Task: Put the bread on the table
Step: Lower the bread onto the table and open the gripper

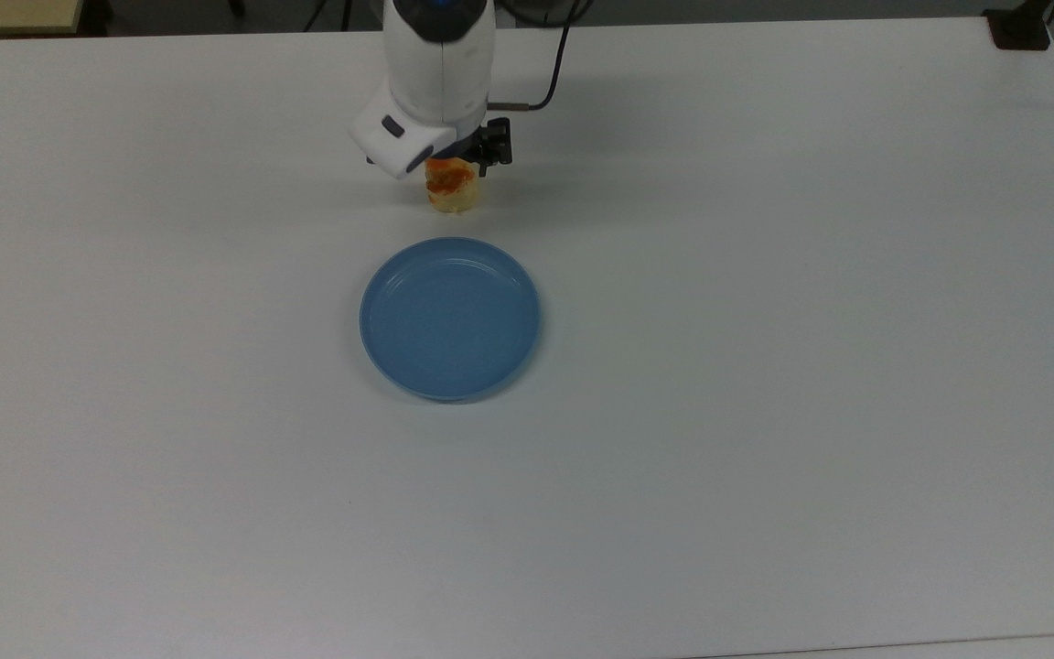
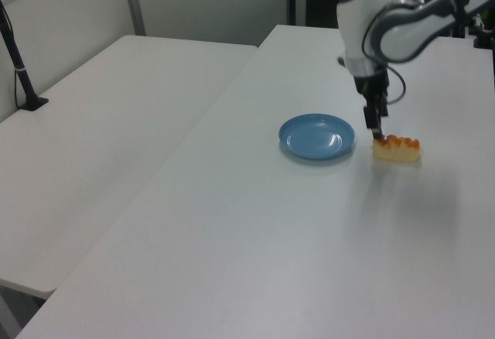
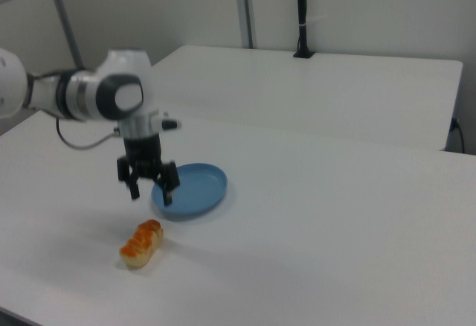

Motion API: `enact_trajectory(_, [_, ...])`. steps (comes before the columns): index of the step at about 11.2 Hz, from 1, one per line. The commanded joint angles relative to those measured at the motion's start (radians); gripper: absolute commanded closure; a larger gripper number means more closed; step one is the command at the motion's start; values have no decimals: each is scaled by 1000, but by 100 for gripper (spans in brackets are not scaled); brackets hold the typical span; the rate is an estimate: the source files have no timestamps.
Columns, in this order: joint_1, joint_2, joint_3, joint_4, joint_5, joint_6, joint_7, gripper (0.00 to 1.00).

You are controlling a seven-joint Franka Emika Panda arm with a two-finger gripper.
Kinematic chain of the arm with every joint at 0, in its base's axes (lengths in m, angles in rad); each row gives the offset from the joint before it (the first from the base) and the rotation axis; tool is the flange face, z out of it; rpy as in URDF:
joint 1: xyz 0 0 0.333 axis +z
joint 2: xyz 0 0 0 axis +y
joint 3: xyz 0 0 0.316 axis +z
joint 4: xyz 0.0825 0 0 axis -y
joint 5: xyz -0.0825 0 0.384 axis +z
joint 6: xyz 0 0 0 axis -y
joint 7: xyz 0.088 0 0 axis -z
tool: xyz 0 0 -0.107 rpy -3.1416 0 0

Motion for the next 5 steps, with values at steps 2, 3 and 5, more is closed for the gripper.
enact_trajectory(2, [1,-19,-9,322,2,-167,66,0])
enact_trajectory(3, [1,-19,-9,353,2,-190,95,0])
enact_trajectory(5, [1,-36,-8,358,4,-213,98,0])
